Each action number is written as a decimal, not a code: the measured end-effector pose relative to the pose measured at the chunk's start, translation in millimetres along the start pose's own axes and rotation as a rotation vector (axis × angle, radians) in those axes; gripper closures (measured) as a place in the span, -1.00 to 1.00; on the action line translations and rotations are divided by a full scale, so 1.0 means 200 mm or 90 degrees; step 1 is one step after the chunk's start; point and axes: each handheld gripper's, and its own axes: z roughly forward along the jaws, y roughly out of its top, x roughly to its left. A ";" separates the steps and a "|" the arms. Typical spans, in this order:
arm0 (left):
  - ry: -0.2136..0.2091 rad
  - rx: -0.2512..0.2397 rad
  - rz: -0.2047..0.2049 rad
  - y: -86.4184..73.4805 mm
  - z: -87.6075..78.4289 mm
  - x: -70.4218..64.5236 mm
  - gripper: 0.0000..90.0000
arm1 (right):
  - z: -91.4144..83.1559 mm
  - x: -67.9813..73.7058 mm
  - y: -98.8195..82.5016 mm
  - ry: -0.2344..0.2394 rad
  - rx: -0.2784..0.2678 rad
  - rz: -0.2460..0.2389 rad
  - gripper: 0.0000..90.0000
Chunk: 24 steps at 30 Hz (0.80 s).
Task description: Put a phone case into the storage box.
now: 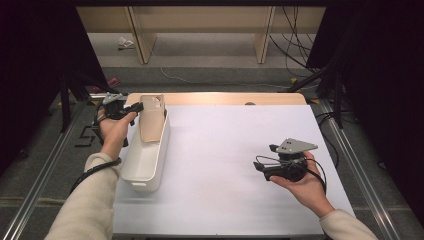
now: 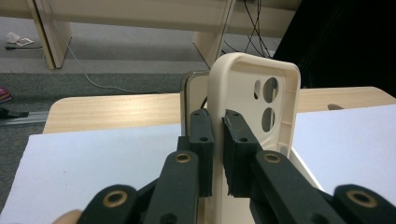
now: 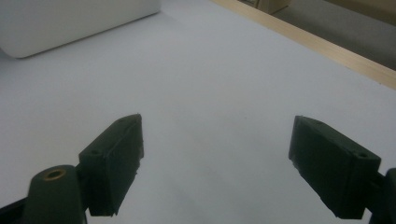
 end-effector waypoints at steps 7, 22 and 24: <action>0.004 0.005 -0.008 -0.02 0.02 0.01 0.83 | 0.00 0.00 0.00 0.000 -0.001 -0.001 -0.58; 0.027 0.017 0.017 -0.01 0.05 0.02 0.81 | 0.00 0.00 0.00 0.001 -0.003 -0.001 -0.58; 0.032 0.017 0.022 -0.01 0.05 0.02 0.79 | 0.00 0.00 0.00 0.001 -0.002 -0.001 -0.58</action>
